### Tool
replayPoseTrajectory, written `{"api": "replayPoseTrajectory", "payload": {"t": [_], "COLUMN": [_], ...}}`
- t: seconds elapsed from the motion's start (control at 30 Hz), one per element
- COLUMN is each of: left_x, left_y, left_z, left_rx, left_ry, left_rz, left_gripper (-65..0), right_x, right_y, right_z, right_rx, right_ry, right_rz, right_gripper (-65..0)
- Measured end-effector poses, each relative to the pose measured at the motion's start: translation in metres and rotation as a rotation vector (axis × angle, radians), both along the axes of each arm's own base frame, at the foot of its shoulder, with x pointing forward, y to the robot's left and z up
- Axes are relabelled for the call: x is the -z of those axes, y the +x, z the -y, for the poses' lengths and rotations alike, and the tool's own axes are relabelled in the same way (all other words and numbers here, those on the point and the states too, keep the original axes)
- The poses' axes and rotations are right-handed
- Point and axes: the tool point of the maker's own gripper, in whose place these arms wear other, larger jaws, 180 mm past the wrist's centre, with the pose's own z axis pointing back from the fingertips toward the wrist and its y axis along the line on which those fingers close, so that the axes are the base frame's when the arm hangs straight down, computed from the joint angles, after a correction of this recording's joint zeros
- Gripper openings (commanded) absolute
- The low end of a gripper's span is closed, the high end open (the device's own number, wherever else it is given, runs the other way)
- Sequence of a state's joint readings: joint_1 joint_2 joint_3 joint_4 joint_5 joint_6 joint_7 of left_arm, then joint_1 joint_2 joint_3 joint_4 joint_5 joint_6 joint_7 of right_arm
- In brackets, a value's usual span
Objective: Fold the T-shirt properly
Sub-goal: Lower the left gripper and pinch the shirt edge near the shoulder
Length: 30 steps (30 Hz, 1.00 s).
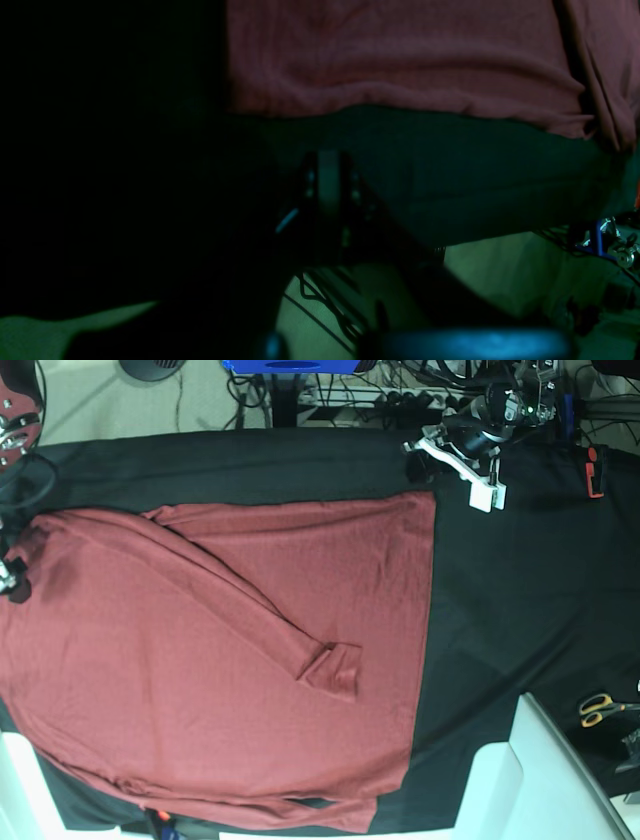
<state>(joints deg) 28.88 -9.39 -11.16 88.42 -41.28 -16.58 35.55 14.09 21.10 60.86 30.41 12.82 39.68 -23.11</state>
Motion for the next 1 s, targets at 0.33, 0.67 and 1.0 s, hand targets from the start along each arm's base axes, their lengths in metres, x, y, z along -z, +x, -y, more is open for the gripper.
{"api": "replayPoseTrajectory", "payload": {"t": [0.33,0.67,1.0], "left_x": [0.0,0.002,0.008], "left_y": [0.002,0.012,0.022], "left_z": [0.006,0.017,-0.009], "left_rx": [-0.019,-0.049,-0.276], "left_ry": [-0.02,-0.068,-0.14], "left_rz": [0.003,0.019,0.053], "left_gripper": [-65.0,-13.3,-13.3], "right_x": [0.008,0.009,0.014], "right_y": [-0.005,-0.009,-0.018], "right_z": [-0.008,-0.007,-0.005], "right_rx": [-0.025,-0.026,-0.025], "right_ry": [0.013,0.01,0.007], "right_rz": [-0.04,-0.049,-0.067], "right_gripper": [-65.0,-64.8,-64.8]}}
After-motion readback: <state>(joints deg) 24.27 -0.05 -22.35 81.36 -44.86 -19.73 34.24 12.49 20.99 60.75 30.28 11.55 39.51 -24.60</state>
